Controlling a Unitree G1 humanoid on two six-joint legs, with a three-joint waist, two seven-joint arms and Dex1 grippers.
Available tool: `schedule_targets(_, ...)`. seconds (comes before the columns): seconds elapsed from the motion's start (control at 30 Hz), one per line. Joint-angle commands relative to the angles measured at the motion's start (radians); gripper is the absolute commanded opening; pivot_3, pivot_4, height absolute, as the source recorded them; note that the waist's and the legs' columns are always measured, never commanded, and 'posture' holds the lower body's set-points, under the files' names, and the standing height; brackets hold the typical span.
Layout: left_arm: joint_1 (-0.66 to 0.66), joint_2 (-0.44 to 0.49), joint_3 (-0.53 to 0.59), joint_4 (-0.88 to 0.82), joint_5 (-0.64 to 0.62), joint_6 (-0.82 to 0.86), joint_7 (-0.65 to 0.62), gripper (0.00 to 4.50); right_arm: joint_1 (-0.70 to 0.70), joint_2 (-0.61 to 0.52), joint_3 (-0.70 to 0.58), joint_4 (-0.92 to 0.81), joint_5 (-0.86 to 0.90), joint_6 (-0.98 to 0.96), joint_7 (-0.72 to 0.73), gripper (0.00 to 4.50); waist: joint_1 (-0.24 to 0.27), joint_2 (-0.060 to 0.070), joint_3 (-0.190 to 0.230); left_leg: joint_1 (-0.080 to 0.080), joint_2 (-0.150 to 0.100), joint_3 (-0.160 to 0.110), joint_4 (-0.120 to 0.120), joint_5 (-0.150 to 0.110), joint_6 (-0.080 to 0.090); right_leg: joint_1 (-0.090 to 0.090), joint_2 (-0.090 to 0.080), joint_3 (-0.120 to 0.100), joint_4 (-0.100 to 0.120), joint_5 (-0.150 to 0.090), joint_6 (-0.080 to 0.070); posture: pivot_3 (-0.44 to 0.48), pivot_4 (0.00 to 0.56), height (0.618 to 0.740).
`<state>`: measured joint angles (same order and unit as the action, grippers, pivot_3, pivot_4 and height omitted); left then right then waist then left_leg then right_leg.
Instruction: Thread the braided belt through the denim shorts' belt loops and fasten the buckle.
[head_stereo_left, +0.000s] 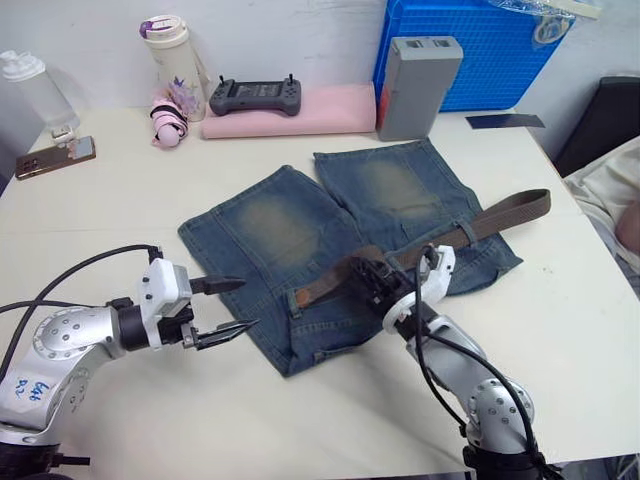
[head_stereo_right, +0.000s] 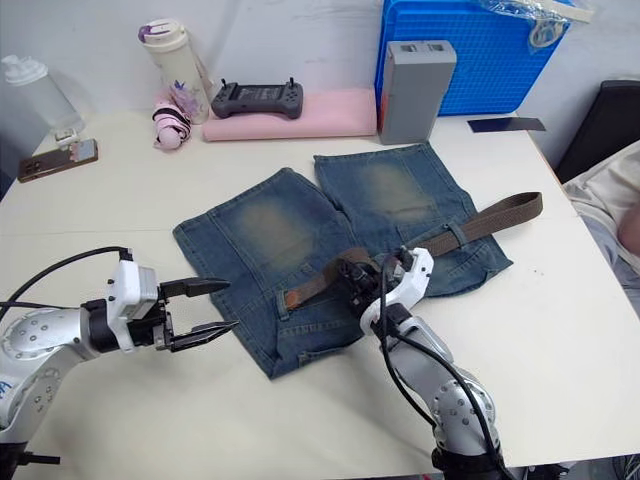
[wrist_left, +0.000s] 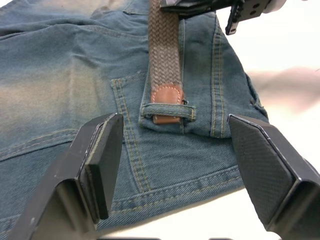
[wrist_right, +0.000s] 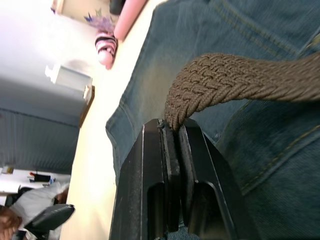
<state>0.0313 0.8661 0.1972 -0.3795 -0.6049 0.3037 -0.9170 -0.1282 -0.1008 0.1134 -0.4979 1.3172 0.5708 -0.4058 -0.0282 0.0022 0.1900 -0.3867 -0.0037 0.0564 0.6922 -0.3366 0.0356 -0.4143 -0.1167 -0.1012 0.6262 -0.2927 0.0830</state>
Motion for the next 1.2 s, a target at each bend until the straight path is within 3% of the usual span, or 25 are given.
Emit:
schedule_targets(0.03,0.014,0.018,0.049,-0.033,0.006,0.001,-0.019,3.62,-0.019,0.023,0.037,-0.016,-0.044,0.02,0.039,0.0,0.0,0.0,0.0,0.0,0.0,0.0,0.0,0.0,0.0,0.0,0.0,0.0,0.0,0.0,0.0,0.0,0.15,0.712)
schedule_targets(0.17,0.027,0.031,0.057,-0.019,0.05,-0.037,-0.049,3.62,-0.021,0.037,0.066,-0.007,-0.08,0.047,0.069,0.0,0.0,0.0,0.0,0.0,0.0,0.0,0.0,0.0,0.0,0.0,0.0,0.0,0.0,0.0,0.0,0.0,0.15,0.712)
schedule_targets(0.47,0.006,0.007,-0.04,0.199,0.422,-0.644,-0.132,3.62,-0.031,0.086,0.072,0.107,-0.115,0.141,0.071,0.0,0.0,0.0,0.0,0.0,0.0,0.001,-0.002,0.0,-0.001,-0.001,0.0,0.0,0.0,-0.001,-0.001,0.0,0.15,0.712)
schedule_targets(0.57,-0.004,-0.021,-0.047,0.257,0.417,-0.768,-0.137,4.39,-0.032,0.101,0.059,0.113,-0.123,0.153,0.07,0.0,0.0,0.0,0.0,0.0,0.0,0.001,-0.003,0.0,-0.001,-0.002,0.0,0.0,0.0,-0.001,-0.001,0.0,0.15,0.712)
schedule_targets(0.8,-0.05,-0.115,-0.076,0.43,0.59,-1.163,-0.004,4.47,-0.028,0.125,0.037,0.12,-0.146,0.188,0.069,0.0,0.0,-0.001,-0.001,0.0,0.0,0.002,-0.004,0.0,-0.001,-0.002,0.0,0.0,0.0,-0.001,-0.001,0.0,0.15,0.712)
schedule_targets(1.2,-0.118,-0.149,-0.142,0.544,0.714,-1.243,0.158,4.47,-0.018,0.139,0.016,0.122,-0.165,0.246,0.058,0.0,0.0,-0.003,-0.002,0.0,0.0,0.002,-0.004,0.0,-0.001,-0.002,0.0,-0.001,0.0,-0.001,-0.001,0.0,0.15,0.712)
